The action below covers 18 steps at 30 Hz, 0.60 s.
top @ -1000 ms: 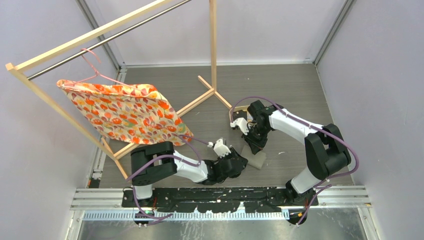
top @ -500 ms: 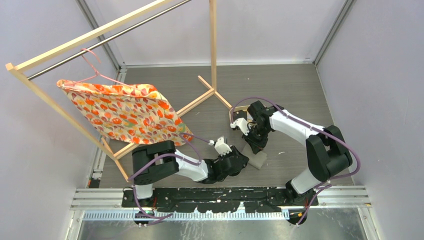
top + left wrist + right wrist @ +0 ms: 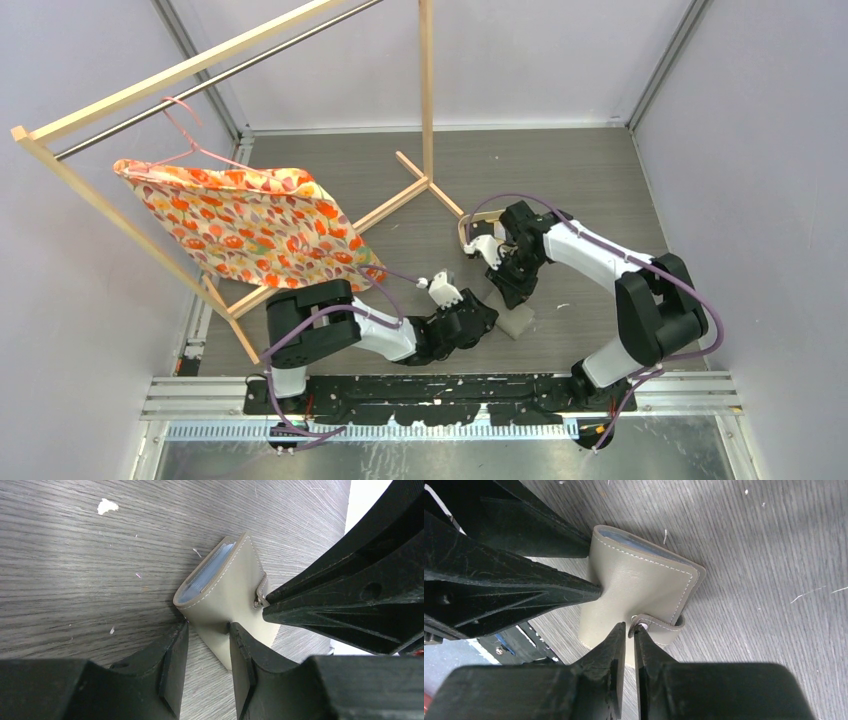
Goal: Put the credit cards into the card holder
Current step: Close the card holder at the center of the board.
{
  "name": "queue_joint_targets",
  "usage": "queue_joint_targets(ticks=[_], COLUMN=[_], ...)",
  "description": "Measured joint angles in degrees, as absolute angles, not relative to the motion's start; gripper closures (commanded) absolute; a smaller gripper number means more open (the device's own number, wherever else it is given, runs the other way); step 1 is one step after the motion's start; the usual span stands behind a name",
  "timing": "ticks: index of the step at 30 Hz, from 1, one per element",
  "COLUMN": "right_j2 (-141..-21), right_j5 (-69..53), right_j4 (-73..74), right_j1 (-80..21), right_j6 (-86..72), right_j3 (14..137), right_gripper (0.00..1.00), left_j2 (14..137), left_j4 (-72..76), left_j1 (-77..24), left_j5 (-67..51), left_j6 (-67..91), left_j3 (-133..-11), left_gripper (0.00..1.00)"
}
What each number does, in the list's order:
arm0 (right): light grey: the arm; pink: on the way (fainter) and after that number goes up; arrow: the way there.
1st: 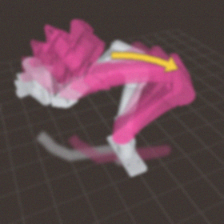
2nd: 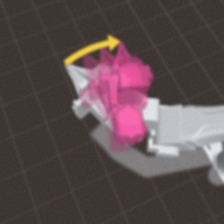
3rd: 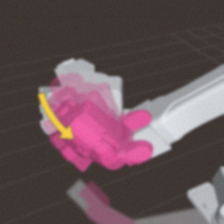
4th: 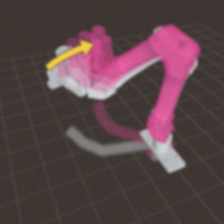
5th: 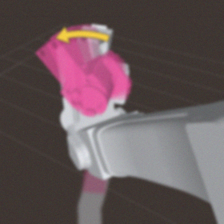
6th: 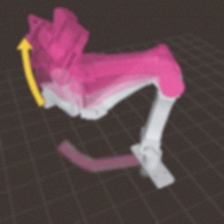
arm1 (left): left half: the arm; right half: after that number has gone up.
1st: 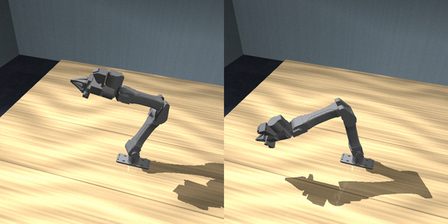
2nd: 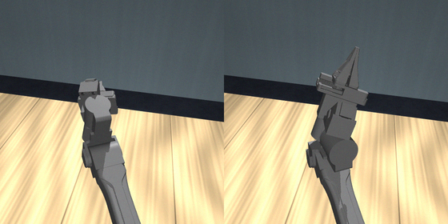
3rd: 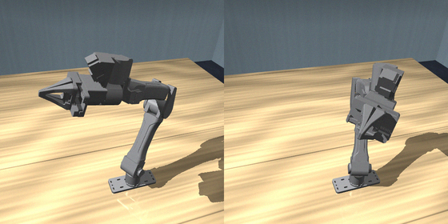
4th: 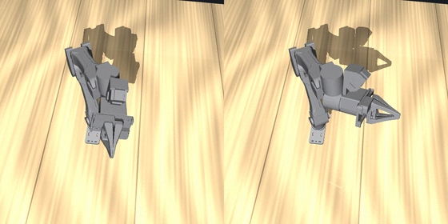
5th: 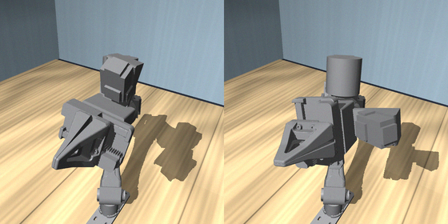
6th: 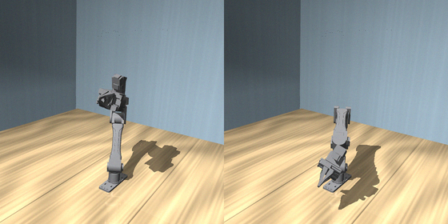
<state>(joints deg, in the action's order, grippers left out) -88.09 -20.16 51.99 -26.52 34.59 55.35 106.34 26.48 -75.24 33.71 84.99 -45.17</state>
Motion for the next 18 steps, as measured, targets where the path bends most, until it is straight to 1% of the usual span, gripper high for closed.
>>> queue_joint_targets(ticks=[5,12,15,18], right_j2=[-87.7,-86.8,-86.8,-86.8], right_j5=[-21.8,-22.8,-23.1,-23.5], right_j4=[52.3,52.3,52.4,52.5], right_j1=[-25.4,-24.6,-24.6,-24.6], right_j6=[34.3,34.0,33.9,33.8], right_j3=[55.4,55.4,55.4,55.4], right_gripper=[0.76,0.75,0.77,0.84], left_j2=[106.4,106.2,106.0,105.7], left_j4=[26.8,27.3,27.4,27.6], left_j1=[-75.2,-75.2,-75.2,-75.2], left_j5=[33.3,32.5,31.8,31.4], left_j6=[84.3,80.9,78.9,77.4], left_j3=[-45.2,-45.1,-45.1,-45.1], left_gripper=[0.61,0.59,0.59,0.59])
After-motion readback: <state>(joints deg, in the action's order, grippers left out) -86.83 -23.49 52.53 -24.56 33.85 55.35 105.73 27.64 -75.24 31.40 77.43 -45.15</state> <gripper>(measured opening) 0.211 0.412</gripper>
